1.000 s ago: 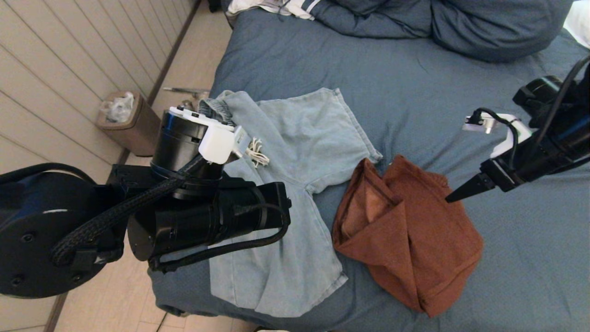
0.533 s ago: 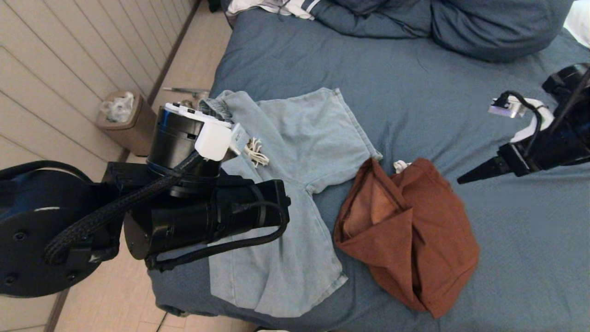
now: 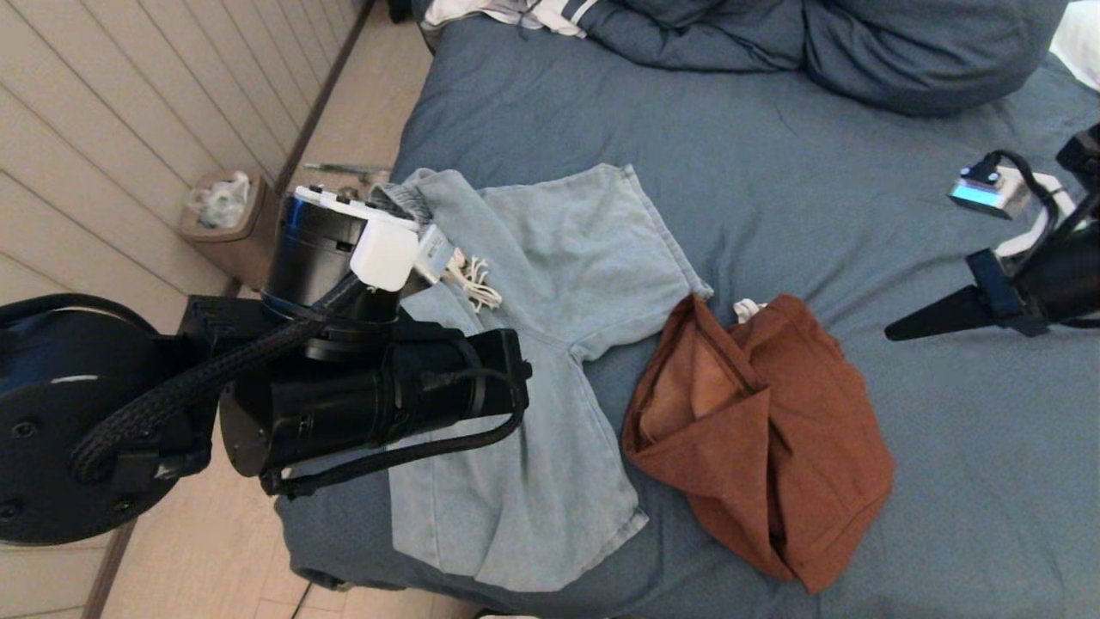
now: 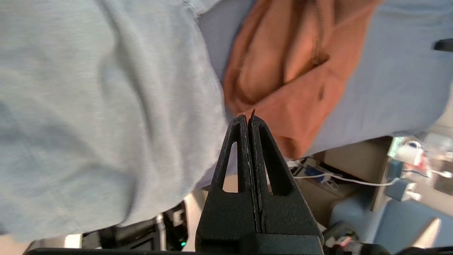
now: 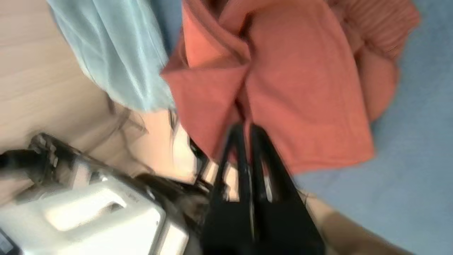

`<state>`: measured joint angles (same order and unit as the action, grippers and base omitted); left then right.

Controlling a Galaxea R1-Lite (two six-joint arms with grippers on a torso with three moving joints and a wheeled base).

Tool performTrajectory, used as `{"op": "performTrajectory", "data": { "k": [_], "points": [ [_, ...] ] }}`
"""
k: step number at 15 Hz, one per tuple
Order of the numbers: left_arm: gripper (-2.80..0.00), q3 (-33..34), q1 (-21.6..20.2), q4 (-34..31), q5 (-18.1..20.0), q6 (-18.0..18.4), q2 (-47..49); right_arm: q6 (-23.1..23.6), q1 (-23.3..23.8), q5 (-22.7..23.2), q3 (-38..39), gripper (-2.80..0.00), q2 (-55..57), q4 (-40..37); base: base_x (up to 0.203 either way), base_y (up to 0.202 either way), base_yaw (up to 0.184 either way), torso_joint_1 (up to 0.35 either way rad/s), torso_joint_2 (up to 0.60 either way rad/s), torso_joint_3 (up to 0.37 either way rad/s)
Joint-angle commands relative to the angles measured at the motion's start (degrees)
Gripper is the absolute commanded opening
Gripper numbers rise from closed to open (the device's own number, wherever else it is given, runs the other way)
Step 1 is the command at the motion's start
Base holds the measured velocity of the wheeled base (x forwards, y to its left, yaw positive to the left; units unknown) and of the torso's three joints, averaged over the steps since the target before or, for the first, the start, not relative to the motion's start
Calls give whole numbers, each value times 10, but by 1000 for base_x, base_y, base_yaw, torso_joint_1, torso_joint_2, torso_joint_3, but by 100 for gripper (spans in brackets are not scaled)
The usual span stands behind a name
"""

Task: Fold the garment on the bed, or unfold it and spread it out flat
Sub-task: Unford the brown shorts

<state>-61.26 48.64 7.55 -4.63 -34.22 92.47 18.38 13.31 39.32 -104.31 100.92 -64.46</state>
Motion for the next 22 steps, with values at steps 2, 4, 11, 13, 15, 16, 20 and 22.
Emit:
{"op": "performTrajectory", "data": {
  "k": [2, 4, 11, 13, 15, 16, 20, 22],
  "points": [
    [-280, 13, -33, -6, -1, 1, -27, -8, 0, 3, 61, -280, -2, 94, 0, 0, 0, 0, 0, 0],
    [-280, 24, -73, -8, 0, -2, -42, -12, -4, -1, 91, -280, 14, 161, 0, 0, 0, 0, 0, 0],
    [-280, 53, -119, -2, 9, -6, -74, -8, -15, -4, 78, 0, 48, 178, 0, 0, 0, 0, 0, 0],
    [-280, 63, -119, 5, 9, -7, -76, -10, -16, -5, 94, 0, 39, 234, 0, 0, 0, 0, 0, 0],
    [-280, 71, -119, 11, 10, -7, -73, -10, -24, -4, 99, 0, 36, 252, 0, 0, 0, 0, 0, 0],
    [-280, 80, -119, 16, 10, -7, -71, -10, -25, -4, 99, 0, 42, 258, 0, 0, 0, 0, 0, 0],
    [-280, 97, -119, 46, 10, -5, -73, -12, -45, -5, 99, 0, 59, 279, 0, 0, 0, 0, 0, 0],
    [-280, 102, -119, 48, 11, -5, -72, -12, -55, -5, 100, 0, 77, 302, 0, 0, 0, 0, 0, 0]
  ]
}}
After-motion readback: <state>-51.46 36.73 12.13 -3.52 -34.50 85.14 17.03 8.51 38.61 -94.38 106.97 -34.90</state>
